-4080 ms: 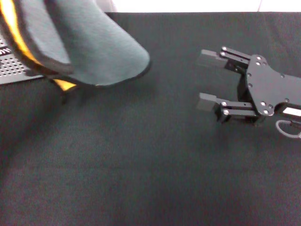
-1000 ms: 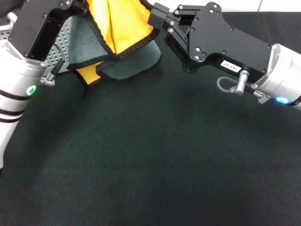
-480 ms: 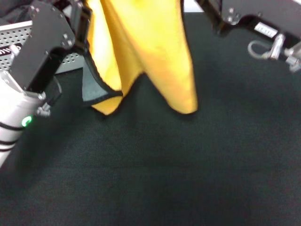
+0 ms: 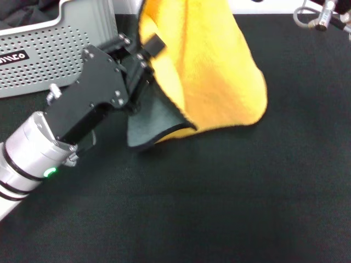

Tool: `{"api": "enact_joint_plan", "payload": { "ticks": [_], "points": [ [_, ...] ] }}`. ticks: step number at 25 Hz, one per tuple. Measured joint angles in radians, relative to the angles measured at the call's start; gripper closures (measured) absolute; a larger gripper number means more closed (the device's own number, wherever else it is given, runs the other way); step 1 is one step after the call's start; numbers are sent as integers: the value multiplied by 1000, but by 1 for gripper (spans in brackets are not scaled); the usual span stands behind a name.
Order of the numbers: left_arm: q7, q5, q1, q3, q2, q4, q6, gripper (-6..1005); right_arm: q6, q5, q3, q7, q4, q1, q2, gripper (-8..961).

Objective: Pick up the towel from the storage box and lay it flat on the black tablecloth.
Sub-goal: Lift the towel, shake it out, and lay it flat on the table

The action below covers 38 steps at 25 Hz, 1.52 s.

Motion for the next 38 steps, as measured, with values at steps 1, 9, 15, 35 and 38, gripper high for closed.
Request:
{"api": "enact_joint_plan", "payload": {
  "ticks": [1,9,15,35,38],
  "points": [
    [0,15,0,0,0,0,0,854,11,-10,0,4,-13,0,0,943],
    [2,42,-4,-1,0,-15,-22,839,41,-43,2,23,-81,0,2,941],
    [-5,28,-8,-10,0,-17,-75,835,73,-56,-1,24,-105,-1,4,940],
    [-105,27,16,-1,0,-12,-47,824,370,-175,-11,27,-265,-19,5,935],
    [-110,46,10,-1,0,-13,-27,822,435,-229,-16,45,-318,-22,6,934]
  ]
}}
